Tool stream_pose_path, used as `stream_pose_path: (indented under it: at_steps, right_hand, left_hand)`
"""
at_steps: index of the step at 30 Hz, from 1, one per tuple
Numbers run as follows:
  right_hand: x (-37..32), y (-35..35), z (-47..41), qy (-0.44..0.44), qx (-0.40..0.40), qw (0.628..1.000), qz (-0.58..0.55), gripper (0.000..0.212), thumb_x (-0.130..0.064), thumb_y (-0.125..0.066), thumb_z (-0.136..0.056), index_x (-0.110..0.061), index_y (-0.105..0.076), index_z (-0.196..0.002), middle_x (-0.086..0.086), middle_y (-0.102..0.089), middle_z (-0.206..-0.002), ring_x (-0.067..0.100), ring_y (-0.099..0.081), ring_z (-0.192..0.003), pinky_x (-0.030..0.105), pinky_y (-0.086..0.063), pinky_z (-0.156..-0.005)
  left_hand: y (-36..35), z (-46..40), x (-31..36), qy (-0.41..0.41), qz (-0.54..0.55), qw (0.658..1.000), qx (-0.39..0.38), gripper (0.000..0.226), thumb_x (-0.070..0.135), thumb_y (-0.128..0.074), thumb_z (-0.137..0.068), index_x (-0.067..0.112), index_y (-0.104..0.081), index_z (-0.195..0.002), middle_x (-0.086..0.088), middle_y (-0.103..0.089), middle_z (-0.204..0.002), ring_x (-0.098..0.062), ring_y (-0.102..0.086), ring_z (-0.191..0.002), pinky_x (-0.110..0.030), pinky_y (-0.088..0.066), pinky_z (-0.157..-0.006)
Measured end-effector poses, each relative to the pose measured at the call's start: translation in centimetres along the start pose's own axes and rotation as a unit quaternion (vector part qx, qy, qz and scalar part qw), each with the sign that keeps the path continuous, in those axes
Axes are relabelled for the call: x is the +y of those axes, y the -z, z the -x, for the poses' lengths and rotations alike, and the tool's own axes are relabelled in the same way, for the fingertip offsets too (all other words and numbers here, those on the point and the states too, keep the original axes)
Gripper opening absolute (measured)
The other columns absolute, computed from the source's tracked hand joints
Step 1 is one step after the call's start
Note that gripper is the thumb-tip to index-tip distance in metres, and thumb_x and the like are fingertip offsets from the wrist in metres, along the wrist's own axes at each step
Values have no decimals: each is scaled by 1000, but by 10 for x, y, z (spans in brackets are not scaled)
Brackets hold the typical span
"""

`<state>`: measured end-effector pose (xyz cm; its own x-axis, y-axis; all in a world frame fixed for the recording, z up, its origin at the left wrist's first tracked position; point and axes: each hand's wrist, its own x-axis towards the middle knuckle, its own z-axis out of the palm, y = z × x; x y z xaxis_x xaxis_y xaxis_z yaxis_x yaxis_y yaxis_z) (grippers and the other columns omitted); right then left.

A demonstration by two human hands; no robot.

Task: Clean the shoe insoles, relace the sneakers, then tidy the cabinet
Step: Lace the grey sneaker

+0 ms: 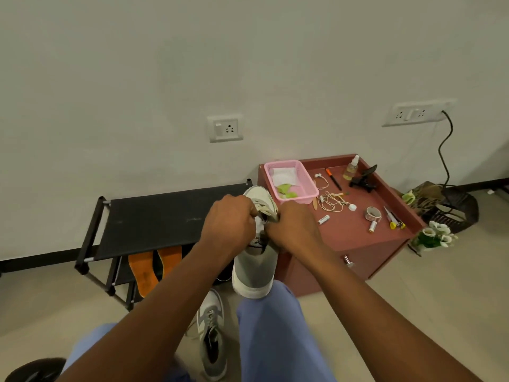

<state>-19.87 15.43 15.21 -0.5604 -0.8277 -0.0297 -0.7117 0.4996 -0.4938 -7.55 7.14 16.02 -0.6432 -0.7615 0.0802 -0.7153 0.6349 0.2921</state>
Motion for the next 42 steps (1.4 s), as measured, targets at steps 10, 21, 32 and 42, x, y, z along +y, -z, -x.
stream_pose_path:
  at_steps: [10, 21, 32, 42]
  right_hand:
    - [36, -4, -4, -11, -8, 1000, 23, 21, -33, -72, -85, -17, -60, -78, -4, -51, -66, 8, -48, -55, 20, -29, -46]
    - [79, -6, -3, -48, 49, 997, 45, 26, -30, -65, -81, -15, -52, -65, 0, -48, -59, 16, -45, -54, 28, -27, -47]
    - [85, -6, -8, -12, 21, 999, 46, 27, -47, -66, -84, -30, -67, -105, -4, -63, -95, 17, -61, -82, 37, -58, -73]
    - [81, -7, -14, 13, -15, 999, 31, 33, -20, -65, -83, -27, -65, -116, -3, -69, -102, 20, -64, -90, 33, -54, -77]
  left_hand:
    - [-33, -1, 8, -29, 34, 999, -6, 26, 21, -57, -95, 27, -81, -105, 2, -78, -96, -14, -69, -77, -25, -58, -78]
    - [-50, -13, 36, -98, -1, 993, -65, 26, 27, -57, -97, 29, -79, -110, 5, -76, -103, -14, -68, -90, -34, -58, -85]
    - [-58, -34, 55, -169, -162, 966, -111, 52, 60, -66, -90, 35, -60, -136, 0, -47, -143, -21, -48, -120, -35, -56, -89]
    - [-64, -44, 64, -216, -202, 947, -128, 42, 46, -66, -96, 25, -61, -133, -3, -56, -132, -23, -54, -118, -40, -55, -93]
